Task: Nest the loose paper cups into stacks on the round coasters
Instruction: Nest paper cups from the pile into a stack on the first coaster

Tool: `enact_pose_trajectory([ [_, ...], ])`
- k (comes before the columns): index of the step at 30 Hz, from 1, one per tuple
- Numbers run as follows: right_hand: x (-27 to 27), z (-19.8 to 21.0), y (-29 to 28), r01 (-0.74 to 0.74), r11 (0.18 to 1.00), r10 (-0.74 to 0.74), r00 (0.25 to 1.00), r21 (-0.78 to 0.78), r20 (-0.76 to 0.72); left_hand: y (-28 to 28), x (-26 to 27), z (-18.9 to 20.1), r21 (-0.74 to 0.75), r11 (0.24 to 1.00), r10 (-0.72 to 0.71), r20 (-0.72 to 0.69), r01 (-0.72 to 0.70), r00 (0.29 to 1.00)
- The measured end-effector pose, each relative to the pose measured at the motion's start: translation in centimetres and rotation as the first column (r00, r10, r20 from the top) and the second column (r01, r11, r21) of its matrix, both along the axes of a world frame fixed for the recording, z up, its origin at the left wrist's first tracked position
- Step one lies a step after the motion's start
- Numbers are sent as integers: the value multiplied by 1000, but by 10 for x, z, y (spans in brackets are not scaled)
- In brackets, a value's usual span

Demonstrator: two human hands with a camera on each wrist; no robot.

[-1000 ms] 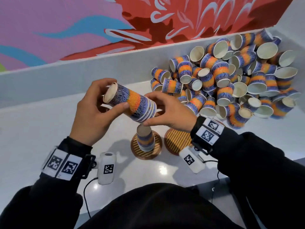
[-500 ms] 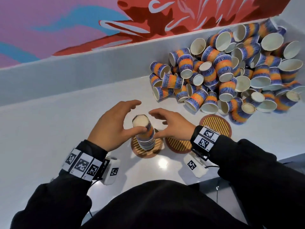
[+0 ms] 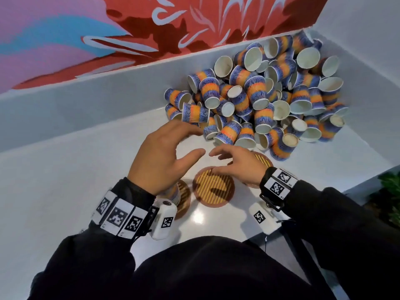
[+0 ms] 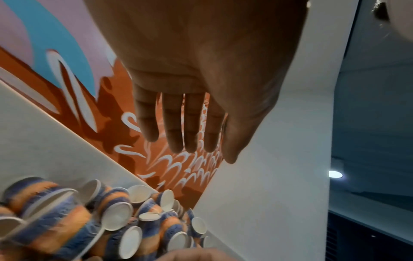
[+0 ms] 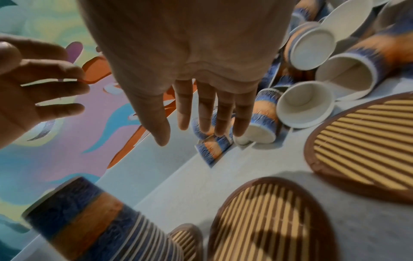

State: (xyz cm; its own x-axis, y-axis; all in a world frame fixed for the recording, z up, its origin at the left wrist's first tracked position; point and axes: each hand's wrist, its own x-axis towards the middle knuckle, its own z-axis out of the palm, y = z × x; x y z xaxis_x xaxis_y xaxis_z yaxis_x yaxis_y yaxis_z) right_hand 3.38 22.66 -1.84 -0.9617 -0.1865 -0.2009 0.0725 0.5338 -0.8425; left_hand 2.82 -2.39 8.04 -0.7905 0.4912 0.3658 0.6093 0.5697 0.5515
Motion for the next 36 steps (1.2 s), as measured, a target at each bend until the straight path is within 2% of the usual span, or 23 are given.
enact_pose_trajectory([
  [4,0,-3,43,115,992,-112,992,47,-60,51,-7,1,84,996,-42,30,39,999],
  [6,-2,-2,64,171,985,-168,983,37,-68,74,-13,-7,66,998,-31,113,24,993],
  [8,-3,-1,86,230,973,-227,971,31,-77,94,-23,-23,-8,1000,6,260,-4,966],
  [11,-4,-5,119,296,947,-278,951,127,-138,117,-32,-55,-110,993,98,464,-53,880],
  [14,-5,-10,147,321,899,-251,935,297,-250,134,-37,-86,-62,986,162,572,-154,804],
  [16,-9,-13,165,331,834,-227,935,441,-272,144,-43,-101,-6,966,197,670,-260,716],
  [19,-21,-20,189,228,764,-135,971,604,-196,159,-53,-121,80,913,187,788,-399,586],
  [22,-28,-26,203,-35,745,46,999,666,1,174,-60,-134,173,834,150,843,-523,517],
  [24,-31,-24,206,-124,724,107,992,678,68,179,-61,-139,206,761,154,864,-615,480],
  [26,-33,-22,213,-148,751,131,989,643,75,182,-57,-138,256,671,205,838,-696,505],
  [28,-32,-18,221,-123,851,102,992,511,68,181,-50,-126,300,635,295,757,-712,582],
  [29,-31,-15,225,-87,910,68,996,406,60,180,-46,-118,307,642,345,702,-702,623],
  [31,-28,-7,231,1,977,-9,999,211,38,179,-40,-100,329,668,402,595,-667,696],
  [34,-25,8,232,89,995,-88,996,-34,31,182,-32,-74,355,731,411,453,-583,791],
  [36,-22,12,232,127,966,-102,987,-223,122,187,-28,-56,340,773,422,355,-536,834],
])
